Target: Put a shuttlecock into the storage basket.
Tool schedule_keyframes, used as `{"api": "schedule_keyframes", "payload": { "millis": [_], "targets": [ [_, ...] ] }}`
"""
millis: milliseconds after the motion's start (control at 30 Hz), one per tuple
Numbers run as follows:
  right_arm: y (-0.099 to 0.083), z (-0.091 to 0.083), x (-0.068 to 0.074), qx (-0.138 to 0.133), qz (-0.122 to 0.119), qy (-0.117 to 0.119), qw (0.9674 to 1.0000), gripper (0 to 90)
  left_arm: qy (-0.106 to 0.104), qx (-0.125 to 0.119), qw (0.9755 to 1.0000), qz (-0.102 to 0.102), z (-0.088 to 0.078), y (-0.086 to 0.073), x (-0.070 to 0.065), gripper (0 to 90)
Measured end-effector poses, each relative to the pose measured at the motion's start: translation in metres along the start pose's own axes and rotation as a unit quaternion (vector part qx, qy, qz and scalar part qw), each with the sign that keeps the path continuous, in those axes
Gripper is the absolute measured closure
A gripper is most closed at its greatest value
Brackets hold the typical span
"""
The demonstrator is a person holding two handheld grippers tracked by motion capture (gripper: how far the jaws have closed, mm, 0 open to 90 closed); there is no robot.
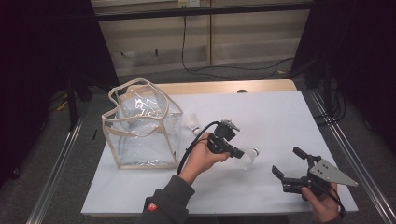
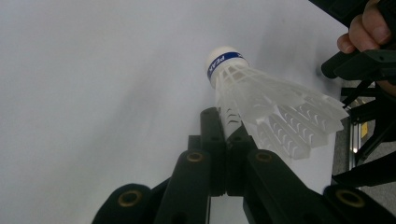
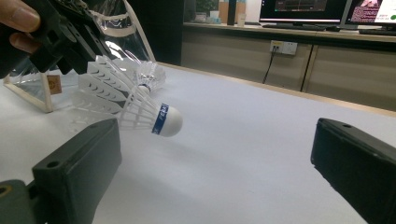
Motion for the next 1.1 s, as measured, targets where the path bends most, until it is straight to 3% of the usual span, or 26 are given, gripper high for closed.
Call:
{"api": "schedule_keyframes", "payload": {
  "millis": [33,433,700,933,1100],
  "targets": [
    [0.0,0.0,0.0,0.0,-0.001,0.0,1.0,1.7,0.007,0.002,1.0,0.001,-0.002,0.0,0.0,90.0],
    [0.0,0.0,0.0,-0.001,-0.001,-0.001,1.0,1.7,0.003,0.003,1.0,-0.006,-0.02,0.003,0.0,90.0],
    [0.0,0.0,0.0,-0.001,-0.002,-0.002,1.0,1.7,0.006,0.013,0.9999,0.001,-0.029,0.004,0.0,90.0],
    [0.0,0.0,0.0,-0.002,-0.001,-0.002,1.0,1.7,0.001,0.006,0.9999,-0.009,-0.037,0.006,0.0,90.0],
    [0.0,0.0,0.0,-0.002,0.0,-0.002,1.0,1.7,0.004,0.012,0.9999,-0.002,-0.044,0.007,0.001,90.0]
  ]
}}
Point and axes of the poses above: each handheld gripper's, and its own axes: z roughly forward along the jaws, y roughly out of its top, x roughly to its left, the point moved 2 cm from there along z, roughly forward along the jaws, and after that the axes turned 1 degree about -z, right-handed, at the moved point
